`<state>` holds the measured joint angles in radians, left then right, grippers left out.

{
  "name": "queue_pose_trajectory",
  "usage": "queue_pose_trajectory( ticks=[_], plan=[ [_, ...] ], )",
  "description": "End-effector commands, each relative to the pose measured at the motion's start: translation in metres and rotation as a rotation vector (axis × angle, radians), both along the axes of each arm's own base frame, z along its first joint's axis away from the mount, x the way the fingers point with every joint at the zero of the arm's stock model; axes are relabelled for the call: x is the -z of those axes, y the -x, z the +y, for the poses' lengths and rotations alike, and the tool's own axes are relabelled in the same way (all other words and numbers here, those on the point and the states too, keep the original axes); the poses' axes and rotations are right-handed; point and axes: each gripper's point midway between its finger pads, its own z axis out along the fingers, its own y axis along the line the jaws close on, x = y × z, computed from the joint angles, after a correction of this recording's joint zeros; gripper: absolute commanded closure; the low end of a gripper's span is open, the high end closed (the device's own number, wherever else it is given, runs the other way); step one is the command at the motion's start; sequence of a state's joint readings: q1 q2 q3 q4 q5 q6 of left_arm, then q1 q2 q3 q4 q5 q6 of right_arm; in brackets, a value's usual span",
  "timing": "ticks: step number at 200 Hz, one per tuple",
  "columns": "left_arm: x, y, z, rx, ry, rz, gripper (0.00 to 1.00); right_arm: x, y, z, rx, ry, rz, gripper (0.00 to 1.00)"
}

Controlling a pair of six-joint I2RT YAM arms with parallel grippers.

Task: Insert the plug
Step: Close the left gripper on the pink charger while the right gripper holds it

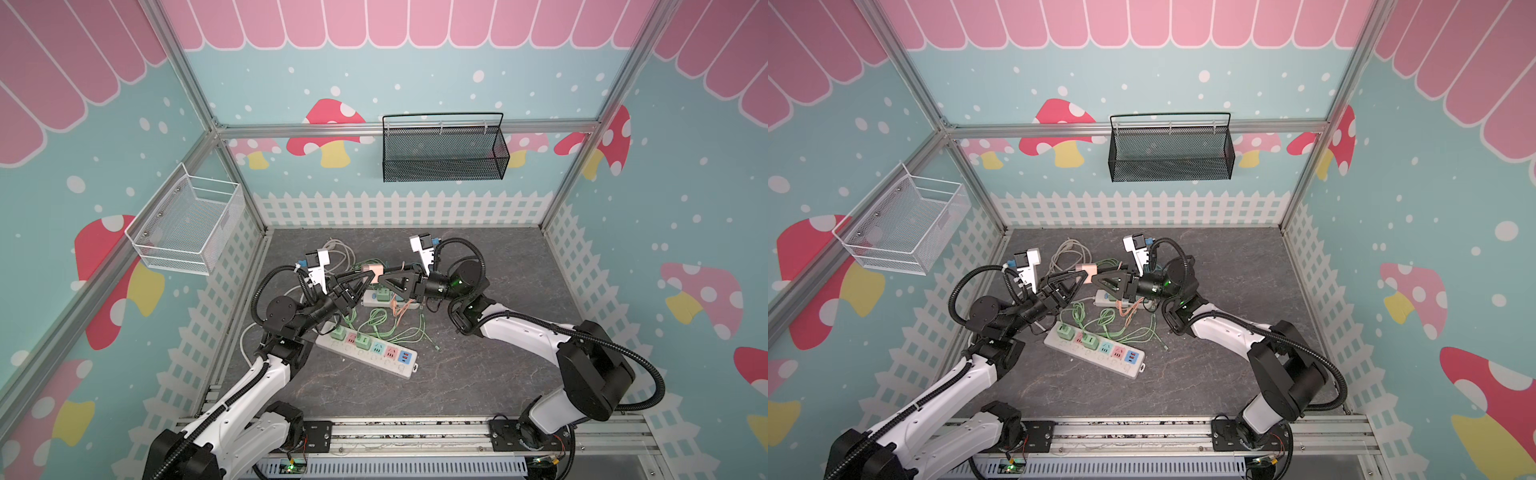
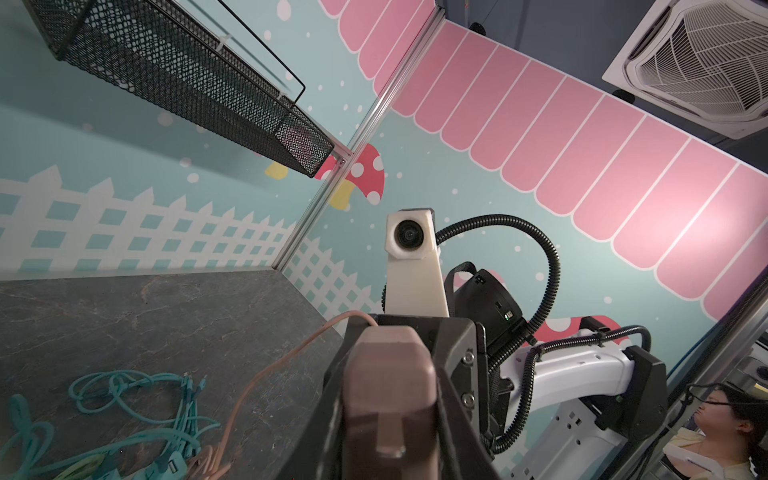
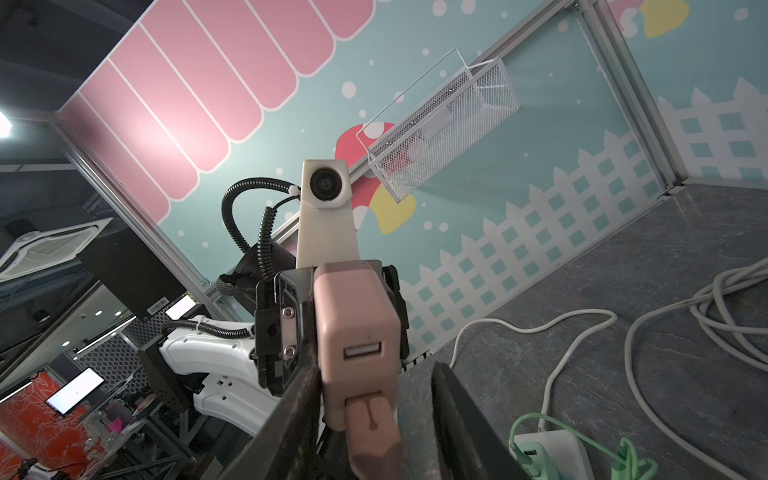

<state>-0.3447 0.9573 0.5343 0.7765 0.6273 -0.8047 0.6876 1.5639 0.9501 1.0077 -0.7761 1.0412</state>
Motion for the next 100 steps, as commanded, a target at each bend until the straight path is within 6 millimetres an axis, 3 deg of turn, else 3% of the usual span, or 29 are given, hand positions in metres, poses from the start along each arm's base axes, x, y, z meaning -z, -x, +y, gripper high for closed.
queue_pose_trajectory(
  ticks=[1, 100],
  plan=[
    [-0.0057, 0.0067, -0.0007, 0.010, 0.023, -0.029, 1.00, -0.0232, 0.0027, -0.0003, -0.025, -0.063, -0.042, 0.57],
    [-0.0023, 0.0048, -0.0032, 0.008, 0.019, -0.026, 1.00, -0.0299, 0.0115, 0.0017, -0.084, -0.068, -0.069, 0.65]
  ],
)
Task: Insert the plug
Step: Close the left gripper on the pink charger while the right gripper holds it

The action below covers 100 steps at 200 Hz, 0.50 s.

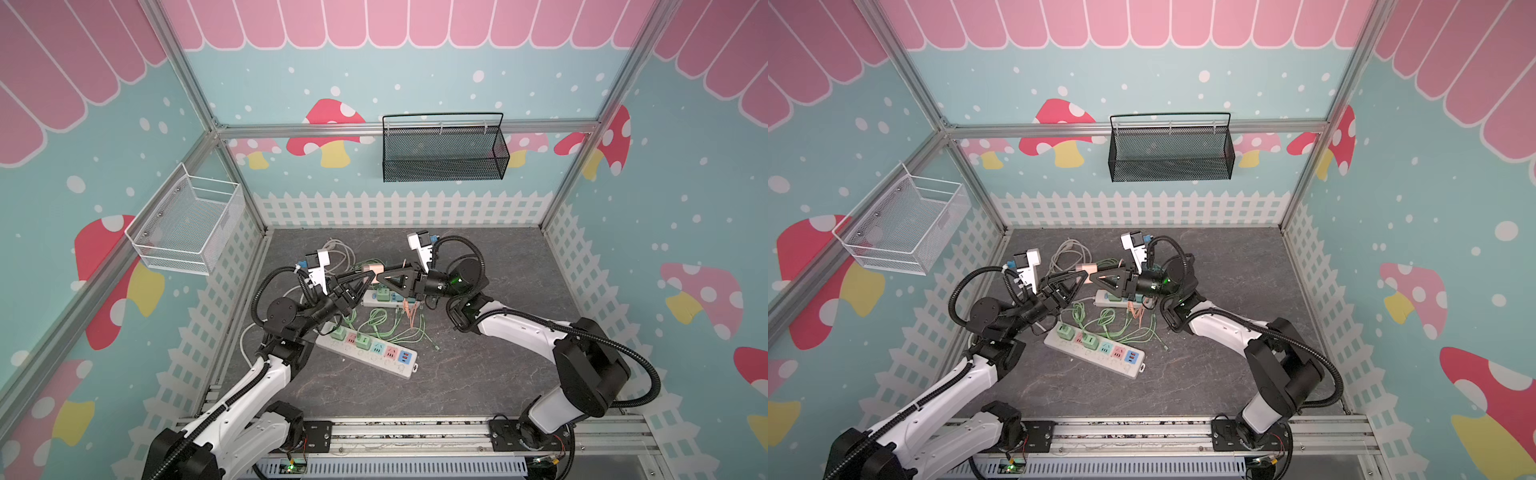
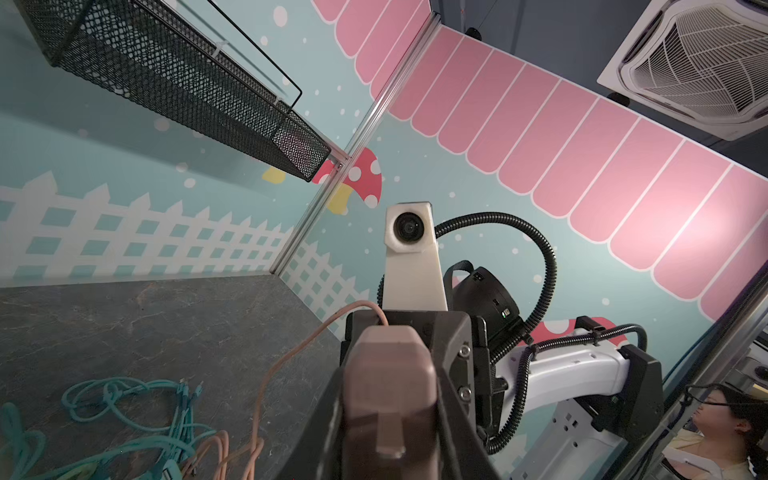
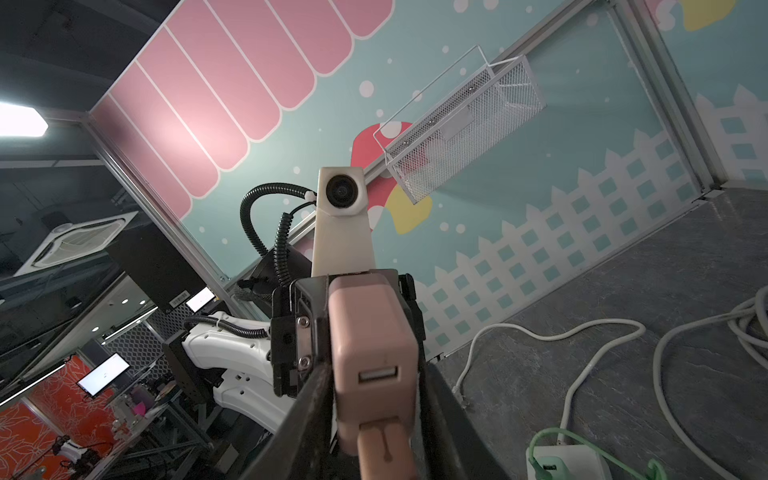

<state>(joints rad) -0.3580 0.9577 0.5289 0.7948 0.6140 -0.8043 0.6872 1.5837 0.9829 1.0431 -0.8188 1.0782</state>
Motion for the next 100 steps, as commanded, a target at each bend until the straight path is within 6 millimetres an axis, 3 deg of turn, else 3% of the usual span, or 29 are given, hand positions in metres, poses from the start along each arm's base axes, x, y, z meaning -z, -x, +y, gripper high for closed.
queue_pose_trajectory(
  ticks=[1, 14, 50, 100],
  plan=[
    [-0.001, 0.003, -0.001, 0.007, 0.010, -0.015, 1.00, -0.020, 0.007, -0.001, -0.036, -0.048, -0.058, 0.66],
    [0.000, 0.002, -0.002, 0.006, 0.010, -0.011, 0.99, -0.021, 0.009, -0.002, -0.040, -0.049, -0.062, 0.70],
    [0.004, 0.000, -0.002, -0.001, 0.000, 0.013, 0.85, -0.020, 0.012, -0.004, -0.043, -0.047, -0.074, 0.80],
    [0.006, 0.001, 0.004, -0.048, -0.031, 0.024, 0.54, -0.007, 0.002, -0.010, 0.009, 0.000, -0.051, 0.91]
  ],
)
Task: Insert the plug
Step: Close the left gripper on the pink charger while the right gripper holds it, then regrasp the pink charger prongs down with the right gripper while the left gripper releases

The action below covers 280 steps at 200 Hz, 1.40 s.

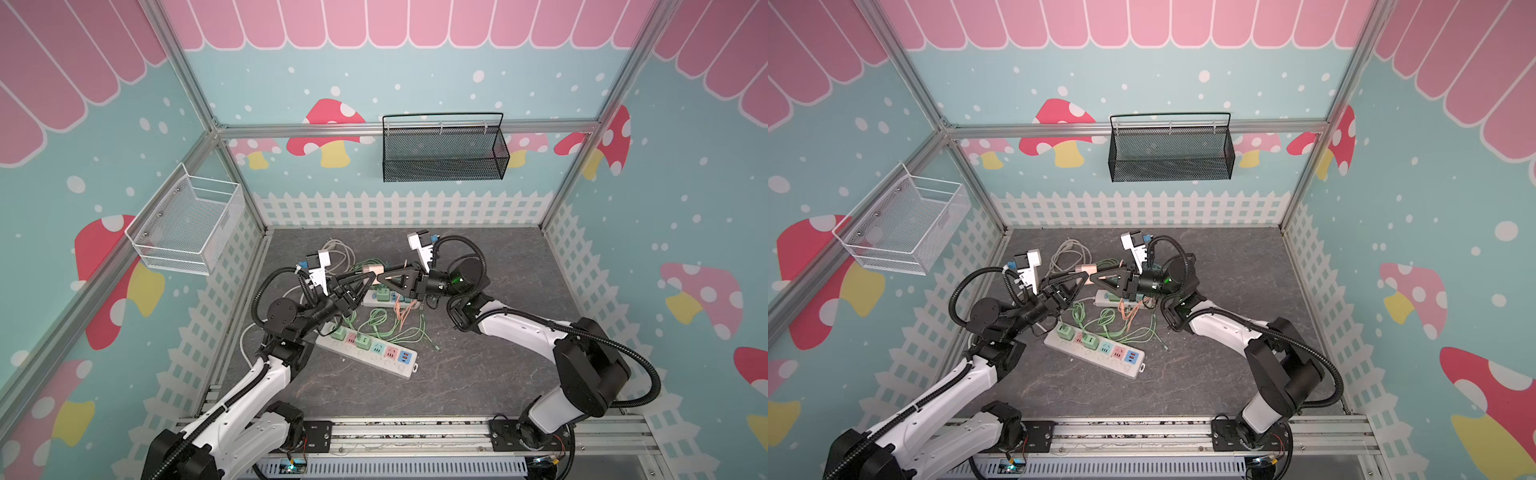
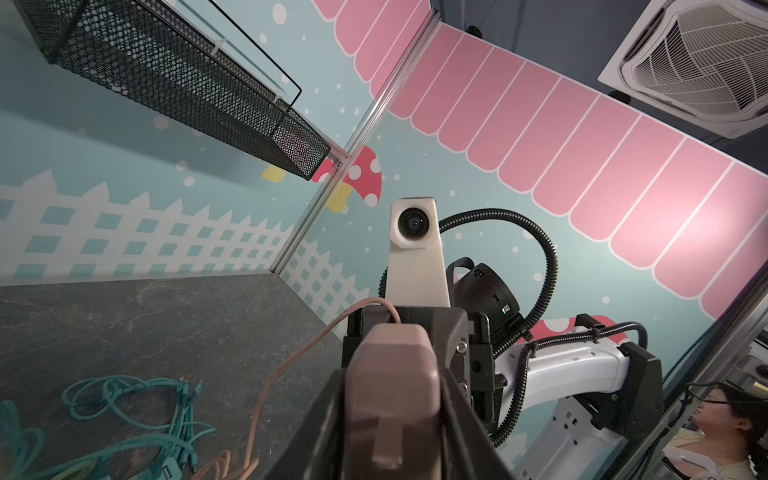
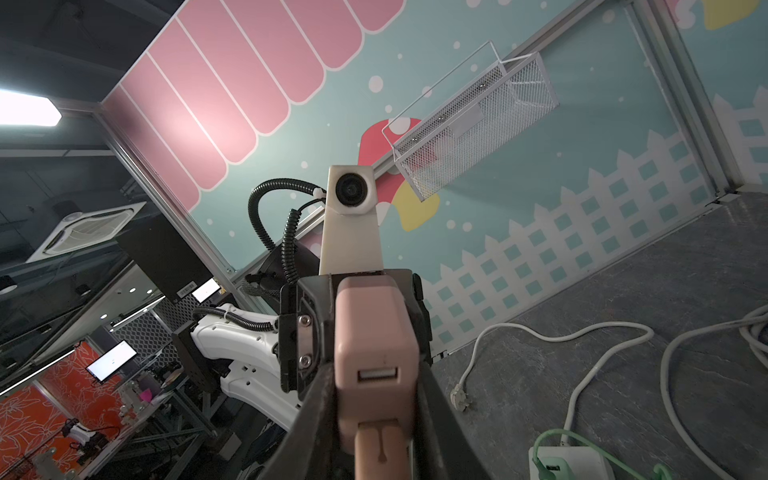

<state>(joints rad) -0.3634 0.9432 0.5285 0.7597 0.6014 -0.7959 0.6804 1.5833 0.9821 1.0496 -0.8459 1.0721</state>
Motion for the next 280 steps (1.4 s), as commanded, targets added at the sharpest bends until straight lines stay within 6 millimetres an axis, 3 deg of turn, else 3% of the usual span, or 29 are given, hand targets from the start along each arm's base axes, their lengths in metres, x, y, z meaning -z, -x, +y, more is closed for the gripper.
queue_pose_trajectory(
  ticks=[1, 29, 82, 141, 187, 238, 280],
  plan=[
    [0.004, 0.001, 0.005, -0.041, -0.025, 0.010, 0.53, -0.006, -0.001, -0.009, 0.027, -0.003, -0.033, 0.91],
    [0.011, 0.004, 0.009, -0.078, -0.089, 0.030, 0.42, 0.003, -0.014, -0.022, 0.103, 0.071, -0.034, 0.93],
    [0.026, 0.006, 0.022, -0.162, -0.197, 0.102, 0.30, 0.024, -0.033, -0.041, 0.262, 0.314, -0.087, 0.95],
    [0.060, -0.001, 0.052, -0.339, -0.380, 0.300, 0.30, 0.037, -0.038, -0.058, 0.346, 0.511, -0.142, 0.95],
    [0.104, -0.009, 0.100, -0.587, -0.552, 0.535, 0.31, 0.050, -0.038, -0.073, 0.365, 0.689, -0.193, 0.96],
    [0.142, -0.009, 0.123, -0.683, -0.604, 0.733, 0.33, 0.076, -0.018, -0.076, 0.270, 0.791, -0.185, 0.97],
    [0.181, -0.005, 0.147, -0.764, -0.597, 0.907, 0.43, 0.113, 0.000, -0.069, 0.177, 0.892, -0.167, 0.99]
  ],
)
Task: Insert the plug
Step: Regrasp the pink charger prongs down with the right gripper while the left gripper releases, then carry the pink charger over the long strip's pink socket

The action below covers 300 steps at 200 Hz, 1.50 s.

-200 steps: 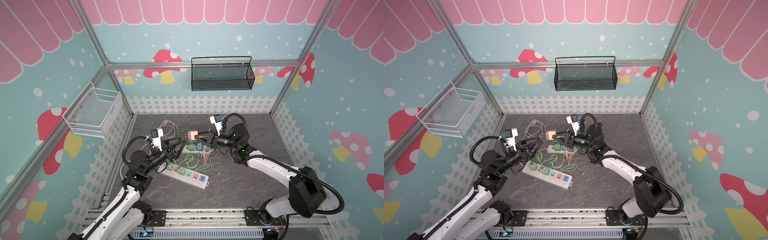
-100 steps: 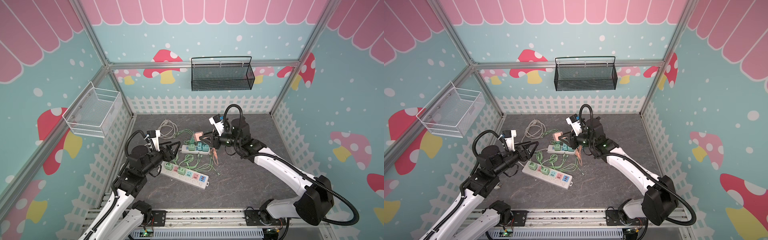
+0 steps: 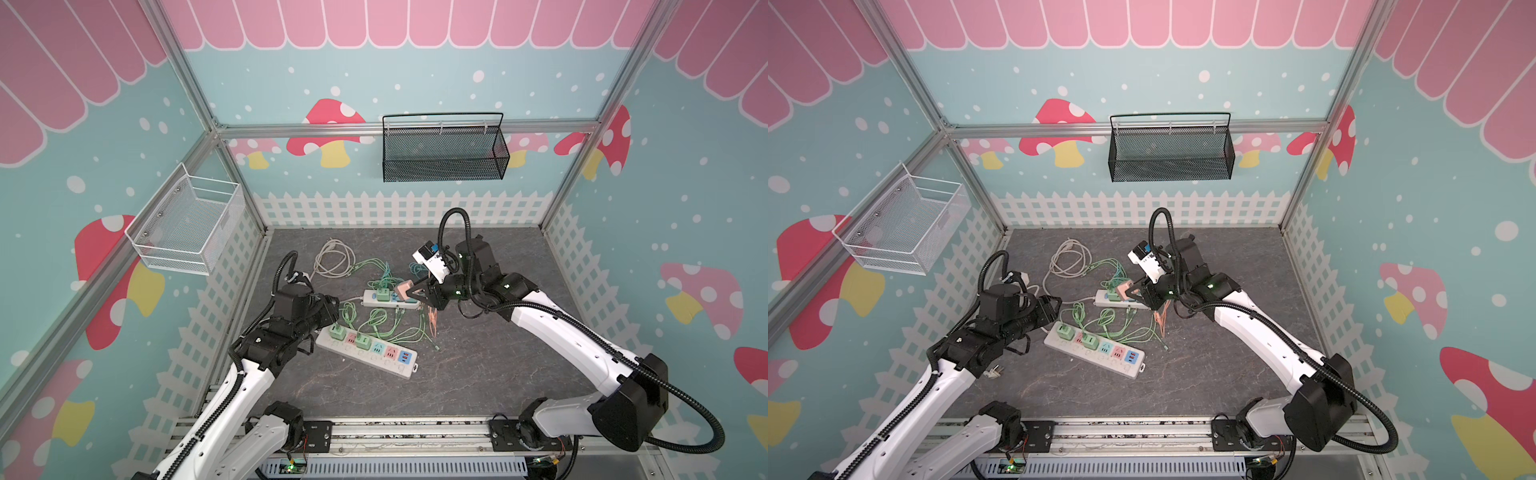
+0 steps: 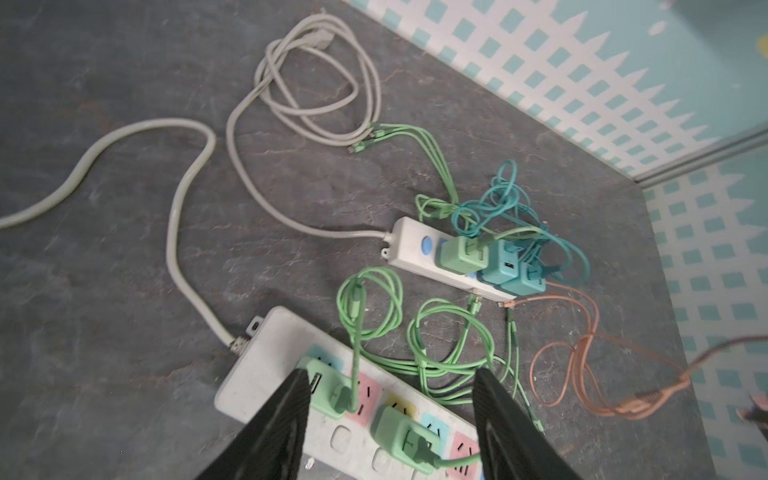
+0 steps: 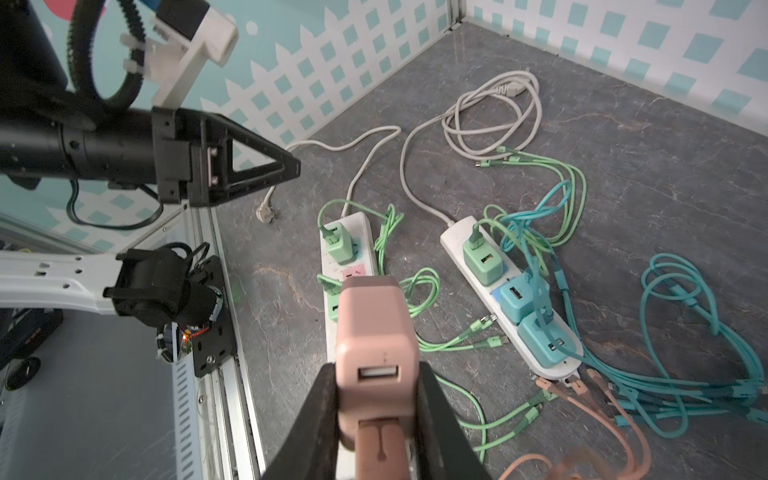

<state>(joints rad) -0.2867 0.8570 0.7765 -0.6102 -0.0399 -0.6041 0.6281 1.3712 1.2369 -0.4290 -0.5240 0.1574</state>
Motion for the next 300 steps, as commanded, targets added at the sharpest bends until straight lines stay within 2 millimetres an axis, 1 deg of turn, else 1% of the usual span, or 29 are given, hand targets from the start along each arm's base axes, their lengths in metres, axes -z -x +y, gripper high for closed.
queue_pose_trajectory(
  ticks=[1, 23, 42, 50, 67, 95, 112, 147, 179, 202, 237, 271, 300],
  plan=[
    [0.022, 0.010, 0.018, -0.098, -0.010, 0.086, 0.43, 0.024, 0.014, 0.002, -0.067, 0.080, 0.019, 0.99],
    [0.042, 0.018, 0.026, -0.130, -0.042, 0.158, 0.46, 0.043, 0.021, 0.006, -0.101, 0.133, 0.052, 1.00],
    [0.056, 0.023, 0.027, -0.139, -0.039, 0.207, 0.47, 0.056, 0.026, 0.012, -0.131, 0.168, 0.064, 1.00],
    [0.061, 0.026, 0.027, -0.140, -0.039, 0.227, 0.50, 0.061, 0.028, 0.014, -0.141, 0.186, 0.070, 1.00],
    [0.067, 0.029, 0.027, -0.147, -0.031, 0.248, 0.57, 0.072, 0.032, 0.019, -0.159, 0.218, 0.078, 1.00],
    [0.072, 0.035, 0.027, -0.149, -0.021, 0.270, 0.57, 0.088, 0.036, 0.022, -0.179, 0.265, 0.095, 1.00],
    [0.077, 0.039, 0.025, -0.144, -0.014, 0.291, 0.58, 0.094, 0.038, 0.023, -0.186, 0.281, 0.101, 1.00],
    [0.096, 0.047, 0.020, -0.130, 0.002, 0.369, 0.62, 0.107, 0.039, 0.026, -0.194, 0.315, 0.112, 1.00],
    [0.107, 0.048, 0.023, -0.141, -0.009, 0.381, 0.65, 0.118, 0.042, 0.029, -0.200, 0.364, 0.113, 1.00],
    [0.117, 0.047, 0.024, -0.150, -0.015, 0.392, 0.67, 0.126, 0.048, 0.032, -0.218, 0.399, 0.115, 1.00],
    [0.133, 0.047, 0.025, -0.156, -0.033, 0.424, 0.68, 0.141, 0.052, 0.035, -0.230, 0.454, 0.129, 1.00],
    [0.139, 0.045, 0.027, -0.160, -0.043, 0.424, 0.68, 0.153, 0.053, 0.035, -0.233, 0.506, 0.140, 1.00],
    [0.142, 0.044, 0.028, -0.157, -0.047, 0.424, 0.69, 0.156, 0.056, 0.037, -0.239, 0.532, 0.144, 1.00]
  ],
)
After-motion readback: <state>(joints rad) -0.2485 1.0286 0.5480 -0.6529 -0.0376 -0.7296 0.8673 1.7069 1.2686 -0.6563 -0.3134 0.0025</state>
